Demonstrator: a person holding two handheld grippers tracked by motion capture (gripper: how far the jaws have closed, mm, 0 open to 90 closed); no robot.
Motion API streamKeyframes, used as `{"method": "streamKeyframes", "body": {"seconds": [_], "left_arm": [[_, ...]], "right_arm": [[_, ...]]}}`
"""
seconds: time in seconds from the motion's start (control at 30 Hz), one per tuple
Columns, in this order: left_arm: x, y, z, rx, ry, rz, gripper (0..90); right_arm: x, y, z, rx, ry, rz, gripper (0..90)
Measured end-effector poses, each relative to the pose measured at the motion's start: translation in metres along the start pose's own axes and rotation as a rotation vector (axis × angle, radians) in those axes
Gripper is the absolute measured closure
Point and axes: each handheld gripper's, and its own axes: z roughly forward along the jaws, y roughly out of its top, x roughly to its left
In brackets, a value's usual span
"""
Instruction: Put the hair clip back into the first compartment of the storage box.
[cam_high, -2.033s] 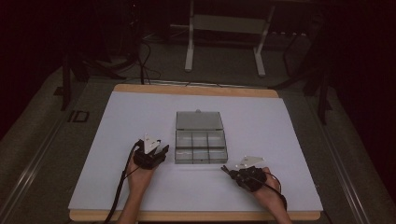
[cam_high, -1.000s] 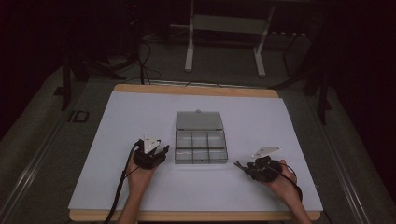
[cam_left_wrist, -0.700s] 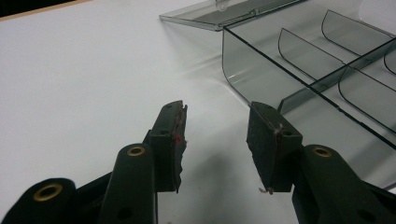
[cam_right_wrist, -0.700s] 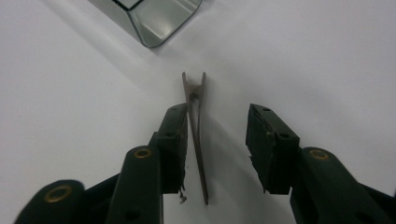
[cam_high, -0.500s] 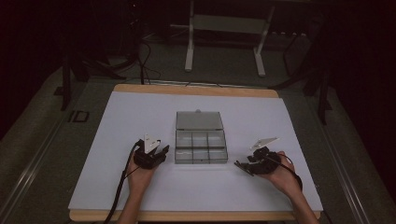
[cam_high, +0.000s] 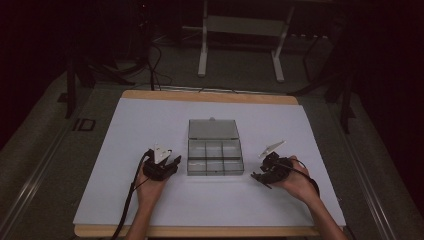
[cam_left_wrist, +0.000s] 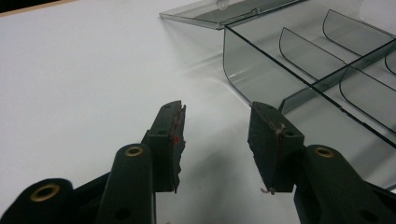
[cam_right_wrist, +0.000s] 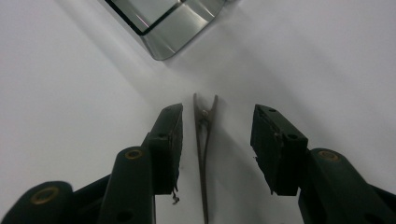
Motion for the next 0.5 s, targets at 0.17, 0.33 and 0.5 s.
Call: {"method": "streamKeyframes", "body": {"seconds": [0.17,0.33,0.5], "left_arm": [[0.000,0.000,0.000,0.000,0.002,0.000,54.9],[0.000,0.000,0.000,0.003,0.002,0.001,54.9],[0.000,0.000,0.000,0.004,0.002,0.000,54.7]], "right_arm": [[-0.001,0.005,0.002,0.033,0.004,0.003,54.0],[-0.001,0.008,0.005,0.065,0.009,-0.001,56.2],[0.001,0.012,0.007,0.091,0.011,-0.017,63.1]]}}
